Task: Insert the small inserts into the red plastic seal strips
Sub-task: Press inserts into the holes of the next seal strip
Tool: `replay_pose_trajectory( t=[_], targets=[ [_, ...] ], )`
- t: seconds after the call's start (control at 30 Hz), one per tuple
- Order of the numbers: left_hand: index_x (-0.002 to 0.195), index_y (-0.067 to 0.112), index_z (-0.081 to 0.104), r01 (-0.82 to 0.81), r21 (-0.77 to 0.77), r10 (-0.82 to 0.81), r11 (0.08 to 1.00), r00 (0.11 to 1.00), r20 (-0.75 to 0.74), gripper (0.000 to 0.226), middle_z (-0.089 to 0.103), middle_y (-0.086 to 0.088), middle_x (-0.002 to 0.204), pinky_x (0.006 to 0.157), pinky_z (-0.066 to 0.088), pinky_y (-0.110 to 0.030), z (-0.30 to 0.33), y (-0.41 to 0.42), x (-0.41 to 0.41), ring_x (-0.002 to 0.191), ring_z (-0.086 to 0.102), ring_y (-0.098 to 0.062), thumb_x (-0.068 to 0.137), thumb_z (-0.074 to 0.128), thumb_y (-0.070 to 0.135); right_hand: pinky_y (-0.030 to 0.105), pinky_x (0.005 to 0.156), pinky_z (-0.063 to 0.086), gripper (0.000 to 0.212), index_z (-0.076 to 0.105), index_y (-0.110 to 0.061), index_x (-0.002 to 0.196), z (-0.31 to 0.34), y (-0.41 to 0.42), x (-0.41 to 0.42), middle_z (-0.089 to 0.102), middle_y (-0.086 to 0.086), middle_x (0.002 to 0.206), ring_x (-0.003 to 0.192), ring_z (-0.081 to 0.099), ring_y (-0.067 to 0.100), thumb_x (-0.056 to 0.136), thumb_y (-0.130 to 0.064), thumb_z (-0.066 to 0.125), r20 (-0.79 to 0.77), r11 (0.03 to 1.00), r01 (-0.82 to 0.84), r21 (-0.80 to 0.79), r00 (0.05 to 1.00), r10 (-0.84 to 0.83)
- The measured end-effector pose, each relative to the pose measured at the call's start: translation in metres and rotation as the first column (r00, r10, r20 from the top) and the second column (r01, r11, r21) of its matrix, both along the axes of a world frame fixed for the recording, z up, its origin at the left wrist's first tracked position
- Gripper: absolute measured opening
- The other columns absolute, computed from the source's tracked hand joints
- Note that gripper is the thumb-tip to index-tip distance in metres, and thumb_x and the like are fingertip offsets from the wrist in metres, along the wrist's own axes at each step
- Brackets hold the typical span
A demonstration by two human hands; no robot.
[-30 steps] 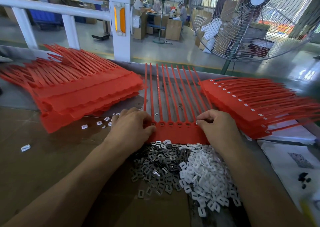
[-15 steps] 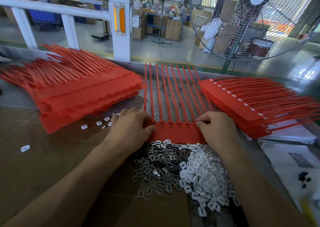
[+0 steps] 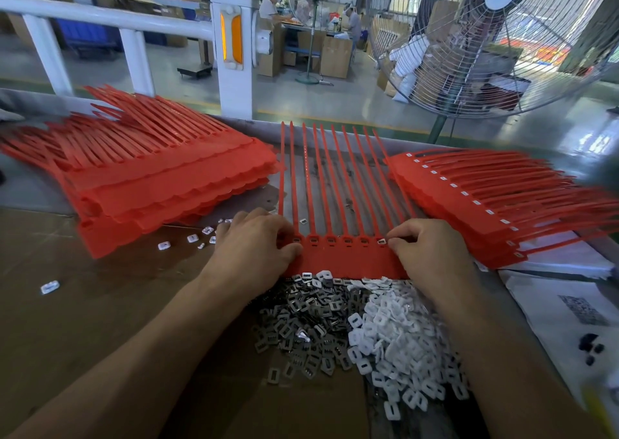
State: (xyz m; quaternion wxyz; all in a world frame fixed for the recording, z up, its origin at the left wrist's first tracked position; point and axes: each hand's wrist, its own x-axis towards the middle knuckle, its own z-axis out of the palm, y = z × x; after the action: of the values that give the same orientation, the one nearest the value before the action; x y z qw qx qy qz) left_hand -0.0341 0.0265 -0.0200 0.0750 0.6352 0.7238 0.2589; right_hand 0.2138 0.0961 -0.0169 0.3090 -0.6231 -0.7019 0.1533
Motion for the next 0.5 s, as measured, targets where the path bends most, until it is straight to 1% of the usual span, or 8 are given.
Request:
replay_pose_trajectory(
  t=[0.07,0.13,0.23,0.3,0.37,0.43,0.5],
  targets=[
    [0.118,0.039,0.067,-0.001,0.002,0.001,1.000,1.000,0.002,0.030,0.057,0.011,0.122,0.107,0.026,-0.042,0.000,0.000,0.000,0.121,0.045,-0.016,0.091,0.064,0.051,0.020,0.065,0.046,0.015,0.080,-0.030,0.087,-0.001,0.000,0.000,0.071,-0.019,0.085,0.078,0.063,-0.002,0.092,-0.019,0.071,0.017,1.000,-0.020,-0.001,1.000,0.020],
    [0.118,0.039,0.067,-0.001,0.005,0.001,1.000,1.000,0.004,0.030,0.058,0.011,0.122,0.107,0.026,-0.042,0.000,0.000,-0.001,0.121,0.045,-0.016,0.091,0.064,0.052,0.020,0.066,0.047,0.015,0.080,-0.032,0.084,-0.002,-0.001,-0.001,0.069,-0.023,0.081,0.080,0.064,-0.003,0.091,-0.021,0.072,0.033,0.999,-0.039,-0.004,0.999,0.039],
    [0.119,0.039,0.066,0.002,0.002,-0.002,1.000,1.000,0.001,0.031,0.057,0.012,0.123,0.107,0.026,-0.043,-0.001,0.000,-0.001,0.122,0.045,-0.016,0.091,0.064,0.053,0.017,0.063,0.043,0.016,0.080,-0.033,0.084,-0.002,-0.001,-0.002,0.065,-0.027,0.077,0.077,0.061,-0.008,0.090,-0.021,0.071,0.036,0.999,-0.046,0.011,0.998,0.045],
    [0.119,0.039,0.066,0.002,0.002,-0.002,1.000,1.000,0.002,0.031,0.057,0.012,0.123,0.107,0.026,-0.043,-0.001,0.000,-0.001,0.122,0.045,-0.015,0.091,0.064,0.053,0.014,0.062,0.040,0.014,0.081,-0.030,0.088,-0.002,-0.001,-0.002,0.063,-0.027,0.076,0.077,0.060,-0.008,0.091,-0.020,0.071,0.024,0.999,-0.035,0.037,0.999,0.035],
    [0.119,0.039,0.066,0.004,0.004,-0.004,1.000,1.000,0.005,0.031,0.057,0.013,0.122,0.108,0.026,-0.043,-0.001,0.000,-0.001,0.122,0.045,-0.015,0.091,0.064,0.053,0.012,0.063,0.039,0.014,0.080,-0.029,0.092,0.001,-0.003,-0.002,0.064,-0.026,0.079,0.081,0.062,-0.005,0.093,-0.020,0.070,0.000,0.998,-0.040,0.055,0.999,0.040],
    [0.119,0.039,0.066,0.005,0.005,-0.005,1.000,1.000,0.007,0.031,0.057,0.013,0.123,0.108,0.026,-0.043,-0.001,-0.001,-0.001,0.122,0.044,-0.015,0.091,0.064,0.052,0.011,0.066,0.039,0.013,0.079,-0.032,0.091,0.005,-0.007,-0.002,0.067,-0.025,0.083,0.086,0.064,-0.006,0.094,-0.024,0.070,-0.031,0.995,-0.091,0.042,0.995,0.092],
    [0.120,0.039,0.066,0.004,0.005,-0.004,1.000,1.000,0.008,0.031,0.057,0.012,0.123,0.108,0.025,-0.043,-0.001,-0.001,-0.001,0.122,0.045,-0.015,0.092,0.064,0.052,0.012,0.068,0.041,0.009,0.079,-0.036,0.089,0.011,-0.014,-0.005,0.071,-0.026,0.084,0.087,0.063,-0.011,0.094,-0.031,0.072,-0.046,0.980,-0.199,-0.008,0.979,0.198]
  ],
)
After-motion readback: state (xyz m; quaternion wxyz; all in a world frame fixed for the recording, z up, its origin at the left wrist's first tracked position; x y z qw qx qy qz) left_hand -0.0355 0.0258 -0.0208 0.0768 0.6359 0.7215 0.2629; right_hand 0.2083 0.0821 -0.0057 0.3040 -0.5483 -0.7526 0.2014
